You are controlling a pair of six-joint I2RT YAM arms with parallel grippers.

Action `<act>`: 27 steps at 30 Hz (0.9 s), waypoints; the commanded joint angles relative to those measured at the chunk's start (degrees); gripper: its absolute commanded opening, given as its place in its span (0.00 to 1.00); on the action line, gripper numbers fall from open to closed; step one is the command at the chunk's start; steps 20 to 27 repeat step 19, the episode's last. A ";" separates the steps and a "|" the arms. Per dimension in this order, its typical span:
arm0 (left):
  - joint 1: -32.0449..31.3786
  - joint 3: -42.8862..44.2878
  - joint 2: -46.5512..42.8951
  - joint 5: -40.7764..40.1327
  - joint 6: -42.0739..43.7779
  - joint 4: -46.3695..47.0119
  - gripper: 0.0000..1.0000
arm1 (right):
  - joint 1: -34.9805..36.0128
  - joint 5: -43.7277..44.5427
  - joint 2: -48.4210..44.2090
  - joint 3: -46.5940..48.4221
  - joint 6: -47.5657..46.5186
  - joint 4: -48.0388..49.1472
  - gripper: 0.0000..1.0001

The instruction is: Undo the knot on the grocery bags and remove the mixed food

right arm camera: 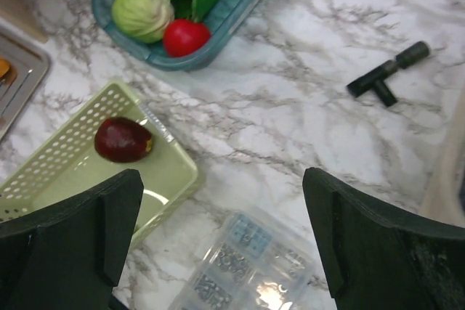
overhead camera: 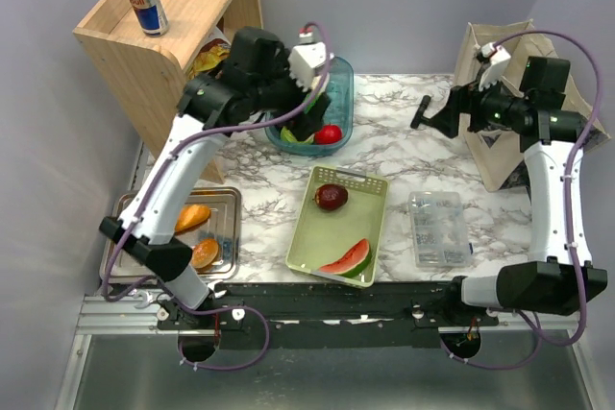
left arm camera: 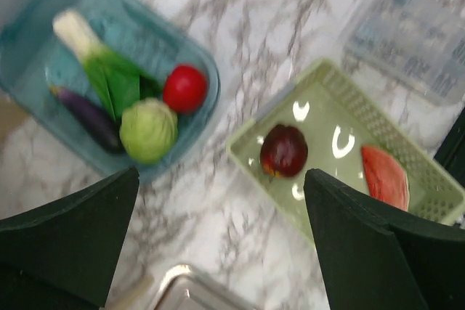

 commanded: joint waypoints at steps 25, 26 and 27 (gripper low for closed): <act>19.65 -39.06 -25.06 0.02 -3.26 -8.96 0.99 | 7.23 6.16 -11.17 -27.83 -4.89 0.51 1.00; 19.65 -39.06 -25.06 0.02 -3.26 -8.96 0.99 | 7.23 6.16 -11.17 -27.83 -4.89 0.51 1.00; 19.65 -39.06 -25.06 0.02 -3.26 -8.96 0.99 | 7.23 6.16 -11.17 -27.83 -4.89 0.51 1.00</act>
